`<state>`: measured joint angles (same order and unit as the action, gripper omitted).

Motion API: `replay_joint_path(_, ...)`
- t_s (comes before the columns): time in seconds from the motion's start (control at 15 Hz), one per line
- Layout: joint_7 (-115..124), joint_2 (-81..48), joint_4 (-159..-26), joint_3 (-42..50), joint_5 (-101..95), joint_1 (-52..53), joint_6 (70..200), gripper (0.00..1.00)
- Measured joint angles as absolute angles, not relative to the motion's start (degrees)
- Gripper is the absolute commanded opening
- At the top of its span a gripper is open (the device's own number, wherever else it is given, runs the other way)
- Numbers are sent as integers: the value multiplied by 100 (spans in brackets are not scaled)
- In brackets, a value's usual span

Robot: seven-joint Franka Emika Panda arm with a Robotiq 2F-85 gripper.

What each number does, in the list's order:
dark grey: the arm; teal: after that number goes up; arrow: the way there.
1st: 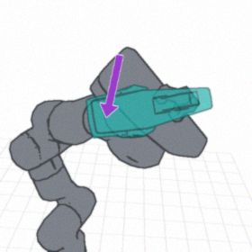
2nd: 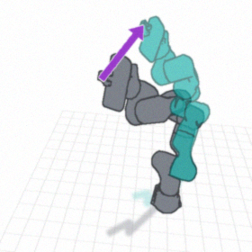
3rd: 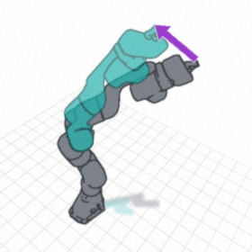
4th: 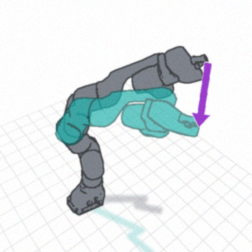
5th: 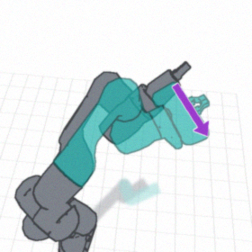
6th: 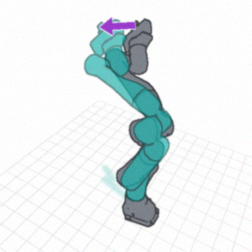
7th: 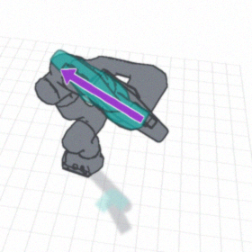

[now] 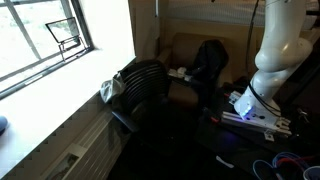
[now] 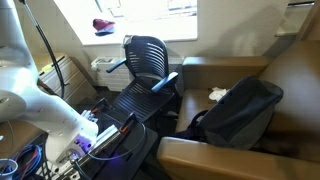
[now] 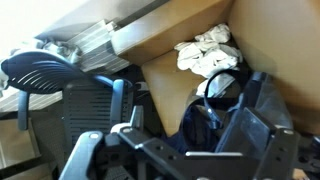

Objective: Unhang the dark blue clothing from the backrest of the black chair and place it on the right side of the sofa, remove the grey clothing from the sofa and hang it on the backrest of the black chair, remove the black backpack from the black chair and put it on the sofa

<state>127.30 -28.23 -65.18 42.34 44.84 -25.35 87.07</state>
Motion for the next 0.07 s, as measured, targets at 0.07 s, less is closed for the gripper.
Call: replay_joint_path(0.07, 12693, -2627, -6664, 4227, 4347, -2282, 8558, 100)
